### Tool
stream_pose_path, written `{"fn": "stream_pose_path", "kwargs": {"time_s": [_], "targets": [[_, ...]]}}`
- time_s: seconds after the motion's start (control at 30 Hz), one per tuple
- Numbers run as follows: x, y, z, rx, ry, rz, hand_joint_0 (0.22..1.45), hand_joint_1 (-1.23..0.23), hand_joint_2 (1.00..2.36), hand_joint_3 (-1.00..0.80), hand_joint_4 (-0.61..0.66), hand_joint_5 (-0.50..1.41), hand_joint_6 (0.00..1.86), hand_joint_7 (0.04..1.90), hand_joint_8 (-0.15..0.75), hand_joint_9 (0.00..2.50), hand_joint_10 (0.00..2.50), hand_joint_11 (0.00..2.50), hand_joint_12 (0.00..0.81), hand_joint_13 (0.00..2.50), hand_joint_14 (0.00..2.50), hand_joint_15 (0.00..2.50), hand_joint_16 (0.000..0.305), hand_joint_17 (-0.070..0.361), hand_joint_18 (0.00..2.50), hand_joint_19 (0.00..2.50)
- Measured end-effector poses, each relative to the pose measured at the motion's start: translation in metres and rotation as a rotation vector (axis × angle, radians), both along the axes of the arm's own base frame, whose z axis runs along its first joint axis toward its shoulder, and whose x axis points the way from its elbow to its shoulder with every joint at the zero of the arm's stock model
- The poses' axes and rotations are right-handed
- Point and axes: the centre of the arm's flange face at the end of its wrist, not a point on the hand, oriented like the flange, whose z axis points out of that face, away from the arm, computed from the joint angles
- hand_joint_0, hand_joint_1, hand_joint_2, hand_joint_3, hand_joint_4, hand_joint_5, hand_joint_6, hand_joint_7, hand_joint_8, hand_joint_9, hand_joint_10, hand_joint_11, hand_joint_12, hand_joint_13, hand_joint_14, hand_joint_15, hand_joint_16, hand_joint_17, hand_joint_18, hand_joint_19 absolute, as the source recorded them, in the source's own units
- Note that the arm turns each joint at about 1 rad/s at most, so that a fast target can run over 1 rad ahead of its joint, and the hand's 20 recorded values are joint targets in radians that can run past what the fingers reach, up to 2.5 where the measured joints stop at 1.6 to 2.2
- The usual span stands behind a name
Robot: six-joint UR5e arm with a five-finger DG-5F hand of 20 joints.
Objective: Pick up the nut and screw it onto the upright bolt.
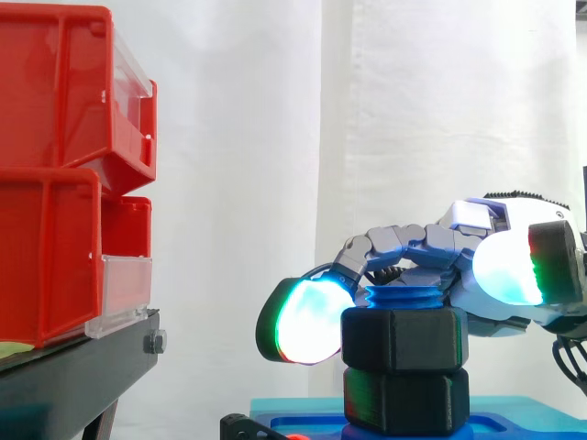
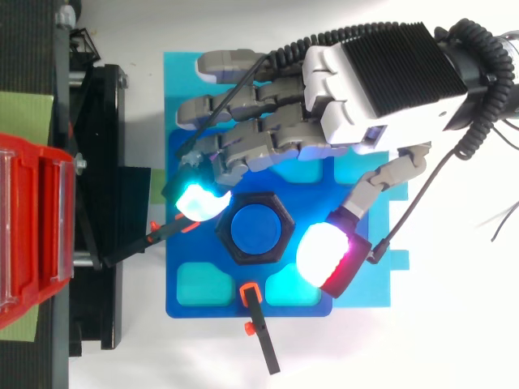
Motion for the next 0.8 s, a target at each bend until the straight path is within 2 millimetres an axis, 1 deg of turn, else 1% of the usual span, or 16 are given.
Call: {"fn": "stream_pose_path", "kwargs": {"time_s": [0.17, 0.23, 0.33, 0.57, 0.6, 0.8], "targets": [[0.0003, -0.0018, -0.0070, 0.003, 0.008, -0.002, 0.40, -0.27, 1.00, -0.50, 0.20, -0.12, 0.50, 1.01, 0.282, 0.56, 0.00, 0.00, 0.385, 0.20, 0.00, 0.00, 0.053, 0.119, 0.00, 0.00], [0.0005, -0.0021, -0.0088, 0.003, 0.009, -0.002, 0.40, -0.27, 1.00, -0.50, 0.20, -0.12, 0.50, 1.02, 0.281, 0.56, 0.00, 0.00, 0.385, 0.21, 0.00, 0.00, 0.053, 0.119, 0.00, 0.00], [0.0003, -0.0032, -0.0094, 0.004, 0.010, -0.002, 0.40, -0.27, 1.00, -0.50, 0.21, -0.12, 0.50, 1.02, 0.282, 0.56, 0.00, 0.00, 0.384, 0.22, 0.00, 0.00, 0.053, 0.118, 0.00, 0.00], [-0.0002, -0.0055, -0.0093, 0.005, 0.009, -0.003, 0.41, -0.28, 1.00, -0.50, 0.19, -0.09, 0.50, 1.15, 0.286, 0.62, 0.00, 0.00, 0.383, 0.26, 0.00, 0.00, 0.052, 0.117, 0.00, 0.00], [-0.0002, -0.0056, -0.0092, 0.005, 0.009, -0.003, 0.41, -0.28, 1.00, -0.50, 0.19, -0.08, 0.50, 1.20, 0.287, 0.62, 0.00, 0.00, 0.382, 0.27, 0.00, 0.00, 0.051, 0.116, 0.00, 0.00], [-0.0004, -0.0062, -0.0093, 0.005, 0.010, -0.003, 0.41, -0.27, 1.00, -0.50, 0.18, -0.05, 0.50, 1.31, 0.288, 0.68, 0.00, 0.00, 0.378, 0.31, 0.00, 0.00, 0.051, 0.116, 0.00, 0.00]]}}
